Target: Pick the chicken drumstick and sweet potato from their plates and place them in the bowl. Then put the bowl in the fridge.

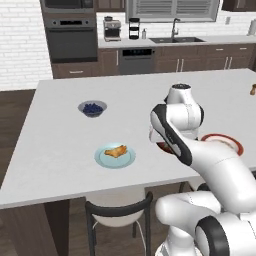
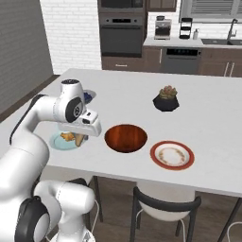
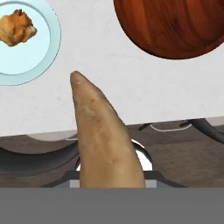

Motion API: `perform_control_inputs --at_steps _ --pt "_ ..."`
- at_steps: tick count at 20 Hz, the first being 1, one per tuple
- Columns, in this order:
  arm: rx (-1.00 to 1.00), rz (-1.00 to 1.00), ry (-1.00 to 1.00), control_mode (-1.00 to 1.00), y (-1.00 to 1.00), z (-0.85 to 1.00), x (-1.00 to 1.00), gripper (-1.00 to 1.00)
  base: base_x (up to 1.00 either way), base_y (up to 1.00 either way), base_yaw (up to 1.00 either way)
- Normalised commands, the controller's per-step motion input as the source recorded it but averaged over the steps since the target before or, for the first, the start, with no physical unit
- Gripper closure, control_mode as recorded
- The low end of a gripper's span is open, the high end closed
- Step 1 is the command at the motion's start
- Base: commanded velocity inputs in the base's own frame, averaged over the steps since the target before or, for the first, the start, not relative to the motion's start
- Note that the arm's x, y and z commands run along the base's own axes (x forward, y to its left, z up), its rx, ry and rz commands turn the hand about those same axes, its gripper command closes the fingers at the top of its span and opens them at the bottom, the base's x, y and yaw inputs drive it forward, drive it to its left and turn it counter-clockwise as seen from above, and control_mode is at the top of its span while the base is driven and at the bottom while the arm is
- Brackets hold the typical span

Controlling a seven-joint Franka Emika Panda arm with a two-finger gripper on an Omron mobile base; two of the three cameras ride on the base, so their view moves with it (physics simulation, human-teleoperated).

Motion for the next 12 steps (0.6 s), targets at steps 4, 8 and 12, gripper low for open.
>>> perform_control_inputs --at_steps 4,8,12 --pt "0.00 0.00 0.00 1.00 0.00 0.00 0.00 1.00 0.57 -0.09 0.00" --pt "0.00 0.00 0.00 1.00 0.00 0.00 0.00 1.00 0.57 -0.06 0.00" --pt "0.01 0.00 0.00 -1.00 -0.34 0.00 0.75 1.00 0.00 0.00 0.00"
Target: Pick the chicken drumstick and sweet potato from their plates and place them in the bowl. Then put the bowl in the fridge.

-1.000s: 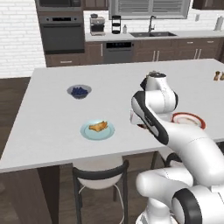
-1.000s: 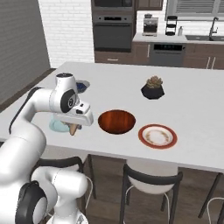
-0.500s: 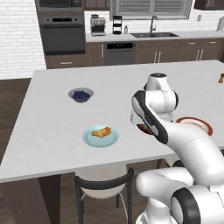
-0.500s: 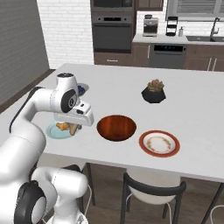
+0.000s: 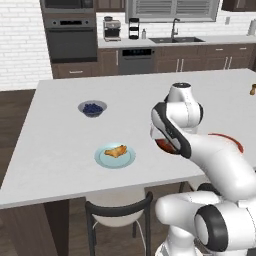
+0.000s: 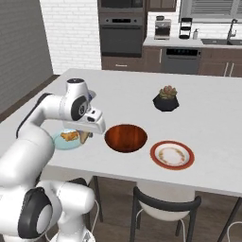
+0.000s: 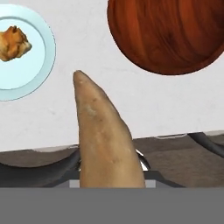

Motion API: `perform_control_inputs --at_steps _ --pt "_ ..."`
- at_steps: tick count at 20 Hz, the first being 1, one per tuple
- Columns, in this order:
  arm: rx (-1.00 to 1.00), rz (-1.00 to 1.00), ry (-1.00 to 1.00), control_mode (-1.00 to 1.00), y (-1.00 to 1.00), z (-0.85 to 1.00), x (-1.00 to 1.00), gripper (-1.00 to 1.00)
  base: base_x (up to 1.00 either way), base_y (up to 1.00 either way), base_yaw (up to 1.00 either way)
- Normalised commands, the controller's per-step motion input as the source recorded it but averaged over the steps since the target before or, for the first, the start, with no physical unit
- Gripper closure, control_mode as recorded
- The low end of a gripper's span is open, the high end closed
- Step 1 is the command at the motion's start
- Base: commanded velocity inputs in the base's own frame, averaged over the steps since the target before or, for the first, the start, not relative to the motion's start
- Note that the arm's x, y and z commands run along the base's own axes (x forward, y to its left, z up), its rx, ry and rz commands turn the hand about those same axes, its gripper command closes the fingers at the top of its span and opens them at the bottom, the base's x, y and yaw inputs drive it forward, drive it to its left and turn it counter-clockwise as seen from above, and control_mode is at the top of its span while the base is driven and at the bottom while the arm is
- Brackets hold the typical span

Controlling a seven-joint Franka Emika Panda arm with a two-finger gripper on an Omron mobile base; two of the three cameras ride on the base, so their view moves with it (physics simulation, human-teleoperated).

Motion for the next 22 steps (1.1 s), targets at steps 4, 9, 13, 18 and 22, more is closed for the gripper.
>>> perform_control_inputs --at_steps 4,9,13,18,22 --pt "0.04 0.00 0.02 -1.00 -0.72 -0.04 1.00 1.00 0.00 0.00 0.00" --pt "0.05 0.00 0.01 -1.00 -0.82 -0.31 0.88 1.00 0.00 0.00 0.00" --pt "0.01 0.00 0.05 -1.00 -0.51 -0.17 0.79 1.00 0.00 0.00 0.00" --pt "0.00 0.00 0.05 -1.00 -0.39 -0.37 0.68 1.00 0.00 0.00 0.00" --pt "0.00 0.00 0.01 -1.00 -0.19 -0.63 0.37 1.00 0.00 0.00 0.00"
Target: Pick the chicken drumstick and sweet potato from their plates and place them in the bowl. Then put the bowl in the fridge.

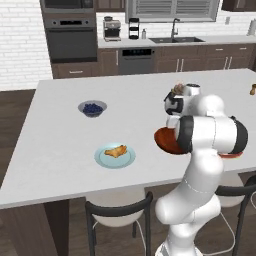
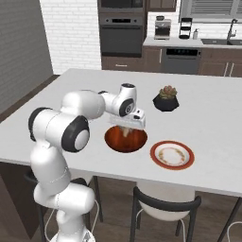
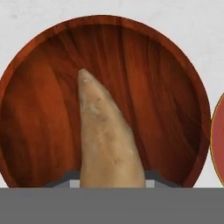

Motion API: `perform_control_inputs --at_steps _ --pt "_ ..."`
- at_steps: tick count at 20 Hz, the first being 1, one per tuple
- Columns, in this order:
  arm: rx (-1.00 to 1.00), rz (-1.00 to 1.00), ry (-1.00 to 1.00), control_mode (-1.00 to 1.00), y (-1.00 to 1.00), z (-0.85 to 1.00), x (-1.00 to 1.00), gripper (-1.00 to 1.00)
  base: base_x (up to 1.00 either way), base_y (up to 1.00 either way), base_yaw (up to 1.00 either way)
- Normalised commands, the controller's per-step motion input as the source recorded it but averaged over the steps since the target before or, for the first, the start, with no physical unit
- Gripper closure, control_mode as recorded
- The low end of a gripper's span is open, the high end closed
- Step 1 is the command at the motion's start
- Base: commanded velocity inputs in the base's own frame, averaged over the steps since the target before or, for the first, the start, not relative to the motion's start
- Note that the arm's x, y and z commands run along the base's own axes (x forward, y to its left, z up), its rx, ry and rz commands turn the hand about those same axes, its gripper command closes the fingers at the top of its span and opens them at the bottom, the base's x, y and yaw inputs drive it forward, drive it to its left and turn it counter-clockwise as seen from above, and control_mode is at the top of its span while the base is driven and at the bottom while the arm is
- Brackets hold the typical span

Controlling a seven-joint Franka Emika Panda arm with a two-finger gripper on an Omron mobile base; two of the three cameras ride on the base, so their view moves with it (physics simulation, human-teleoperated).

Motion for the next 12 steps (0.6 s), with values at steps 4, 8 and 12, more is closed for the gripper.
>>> perform_control_inputs --at_steps 4,8,12 --pt "0.00 0.00 0.00 -1.00 -0.01 -0.62 0.10 1.00 0.00 0.00 0.00" --pt "0.00 0.00 0.00 -1.00 0.00 -0.42 0.05 1.00 0.00 0.00 0.00" --pt "0.00 0.00 0.00 -1.00 0.00 -0.35 0.00 1.00 0.00 0.00 0.00"
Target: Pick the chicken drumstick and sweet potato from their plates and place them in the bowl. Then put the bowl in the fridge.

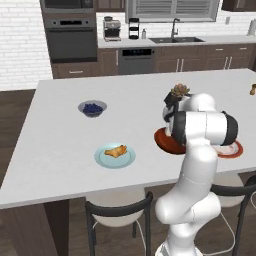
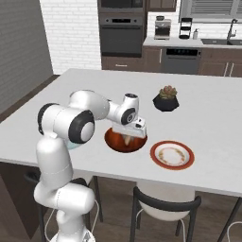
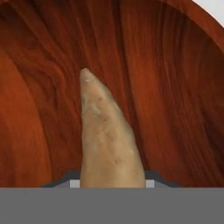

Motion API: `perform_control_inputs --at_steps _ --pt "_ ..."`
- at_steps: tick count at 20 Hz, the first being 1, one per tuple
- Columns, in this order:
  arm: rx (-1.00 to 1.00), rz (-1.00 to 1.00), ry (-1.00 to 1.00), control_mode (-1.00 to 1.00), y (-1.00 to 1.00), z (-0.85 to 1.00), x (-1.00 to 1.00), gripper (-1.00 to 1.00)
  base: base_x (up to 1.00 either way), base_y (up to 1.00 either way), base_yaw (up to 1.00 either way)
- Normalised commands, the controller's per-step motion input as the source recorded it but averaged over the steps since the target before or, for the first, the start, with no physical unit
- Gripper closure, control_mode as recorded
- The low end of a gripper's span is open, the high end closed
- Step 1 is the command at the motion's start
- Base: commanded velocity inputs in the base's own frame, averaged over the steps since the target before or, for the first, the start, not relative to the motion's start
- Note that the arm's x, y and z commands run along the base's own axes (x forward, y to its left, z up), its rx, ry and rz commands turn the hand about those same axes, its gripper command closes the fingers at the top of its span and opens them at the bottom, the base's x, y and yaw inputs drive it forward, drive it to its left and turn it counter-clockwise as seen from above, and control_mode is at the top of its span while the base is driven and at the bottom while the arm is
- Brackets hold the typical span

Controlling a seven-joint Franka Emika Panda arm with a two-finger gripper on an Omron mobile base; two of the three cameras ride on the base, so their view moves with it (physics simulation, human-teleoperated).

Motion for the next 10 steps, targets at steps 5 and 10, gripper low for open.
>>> perform_control_inputs --at_steps 5,10 --pt "0.00 0.00 0.00 -1.00 0.00 -0.26 0.00 1.00 0.00 0.00 0.00" --pt "0.00 0.00 0.00 -1.00 0.00 -0.04 0.00 -1.00 0.00 0.00 0.00"
